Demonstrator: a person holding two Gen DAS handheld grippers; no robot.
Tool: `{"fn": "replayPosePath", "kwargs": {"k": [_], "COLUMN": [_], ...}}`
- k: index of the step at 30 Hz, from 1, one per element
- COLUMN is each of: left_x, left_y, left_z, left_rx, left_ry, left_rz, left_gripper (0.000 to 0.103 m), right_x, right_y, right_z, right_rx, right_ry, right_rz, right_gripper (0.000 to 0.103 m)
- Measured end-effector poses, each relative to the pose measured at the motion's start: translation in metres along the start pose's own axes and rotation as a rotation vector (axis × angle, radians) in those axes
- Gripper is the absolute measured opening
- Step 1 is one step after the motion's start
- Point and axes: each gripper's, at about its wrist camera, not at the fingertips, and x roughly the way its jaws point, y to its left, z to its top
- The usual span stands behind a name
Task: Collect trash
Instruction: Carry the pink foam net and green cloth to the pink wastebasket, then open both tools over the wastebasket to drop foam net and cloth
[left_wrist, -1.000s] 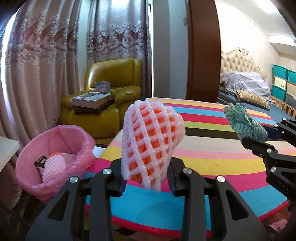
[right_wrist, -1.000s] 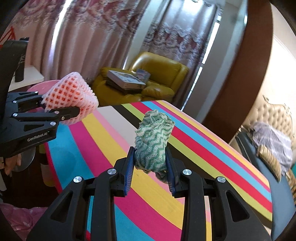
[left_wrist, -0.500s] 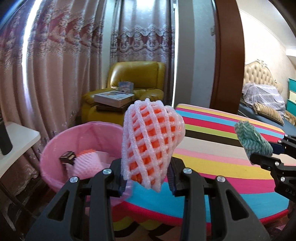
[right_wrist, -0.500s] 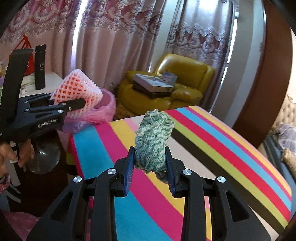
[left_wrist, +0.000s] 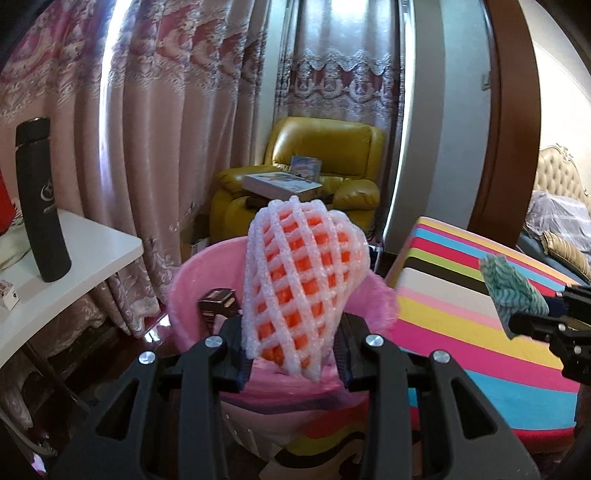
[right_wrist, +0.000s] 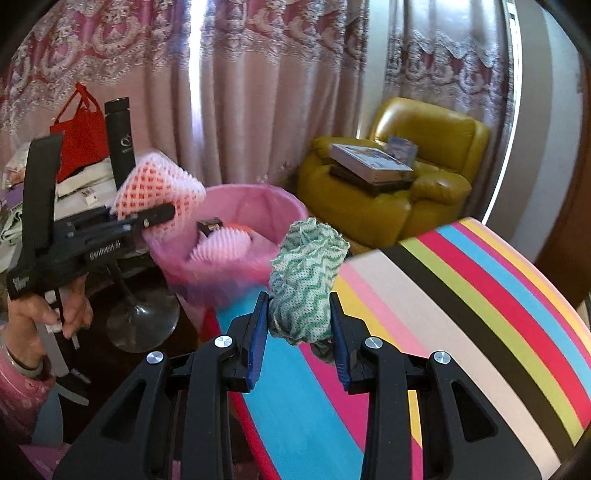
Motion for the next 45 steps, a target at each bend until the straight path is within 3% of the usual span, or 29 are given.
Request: {"fn": "replayPosePath", "kwargs": {"k": [15,24,42,44,45], "left_x": [0.031,0.047,0.07,0.071,0.071], "left_y": [0.032,0.037,0.047,0.046,0.045], "left_z": [0.022,0.024,0.028,0.03,0.03], "left_rx": [-0.044,-0.054,-0.064,-0.058,-0.055], "left_ry": [0.027,0.046,0.077,0.075,0.069], "left_rz": [0.041,0.046,0.025,0.025,0.022], "left_gripper": [0.036,0.036,0.038,0.04,0.045], "right_x": [0.073,0.104,0.128,0.129,0.129], "right_y": [0.032,0.037,0.033,0.033,0.033], "right_z": [0.071,0.083,0.094,0.095,0.095], "right_rx": [-0.05,-0.049,-0.046,-0.047,-0.051], "right_ry": [-0.012,0.009,0.014,0.013,0.011], "right_rz": [0.096,0.105,0.097,0.098,0.099], "right_gripper": [0.033,0.033,0.034,0.036,0.044]}}
